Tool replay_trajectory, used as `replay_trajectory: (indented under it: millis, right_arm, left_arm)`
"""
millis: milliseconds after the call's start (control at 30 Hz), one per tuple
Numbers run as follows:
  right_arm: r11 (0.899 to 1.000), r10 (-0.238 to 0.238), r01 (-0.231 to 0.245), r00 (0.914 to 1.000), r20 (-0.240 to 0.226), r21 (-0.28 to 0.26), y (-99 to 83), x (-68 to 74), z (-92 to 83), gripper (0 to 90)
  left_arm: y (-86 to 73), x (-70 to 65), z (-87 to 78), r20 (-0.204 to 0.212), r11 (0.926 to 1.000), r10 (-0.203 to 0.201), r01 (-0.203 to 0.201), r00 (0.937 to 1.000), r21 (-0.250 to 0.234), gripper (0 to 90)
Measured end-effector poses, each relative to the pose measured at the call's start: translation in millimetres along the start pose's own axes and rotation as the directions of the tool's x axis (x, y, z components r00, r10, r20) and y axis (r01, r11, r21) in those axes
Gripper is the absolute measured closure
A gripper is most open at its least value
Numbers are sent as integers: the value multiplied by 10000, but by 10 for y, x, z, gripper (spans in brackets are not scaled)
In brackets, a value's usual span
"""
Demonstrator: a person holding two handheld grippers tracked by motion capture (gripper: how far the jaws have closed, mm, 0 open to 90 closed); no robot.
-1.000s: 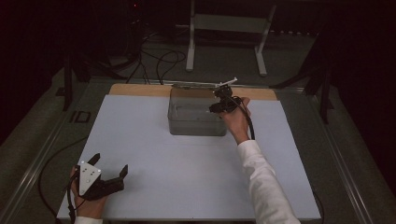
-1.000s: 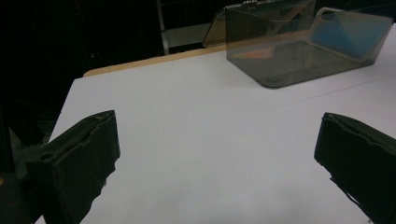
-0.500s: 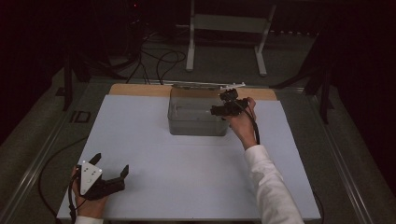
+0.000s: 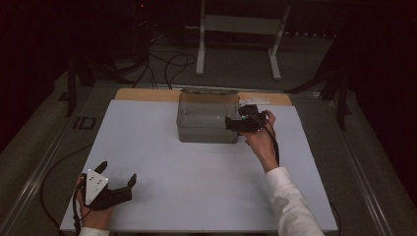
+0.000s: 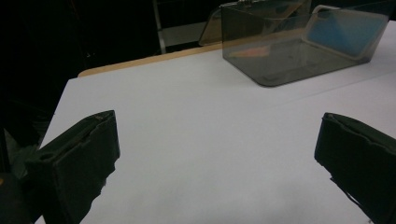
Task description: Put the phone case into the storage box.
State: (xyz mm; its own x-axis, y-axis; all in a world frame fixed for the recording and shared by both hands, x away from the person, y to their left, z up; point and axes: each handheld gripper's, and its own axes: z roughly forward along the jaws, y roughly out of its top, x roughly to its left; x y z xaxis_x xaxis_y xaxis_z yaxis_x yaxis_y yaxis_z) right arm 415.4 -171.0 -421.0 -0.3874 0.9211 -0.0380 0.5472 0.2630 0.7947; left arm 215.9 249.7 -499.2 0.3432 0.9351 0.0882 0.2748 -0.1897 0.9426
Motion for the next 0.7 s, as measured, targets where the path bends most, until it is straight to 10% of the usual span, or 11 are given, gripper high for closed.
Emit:
replay_trajectory:
  millis: [500,700]
  right_arm:
    - [9946,149,-190,9990,-410,-1021,-510,-41,-451,105]
    - [9985,104,-112,9998,-163,-533,-699,-103,-610,104]
  left_arm:
    - [3,-11,8,54,10000,2,-2,10000,2,7]
    - [2,-17,14,122,10000,7,-8,9999,39,7]
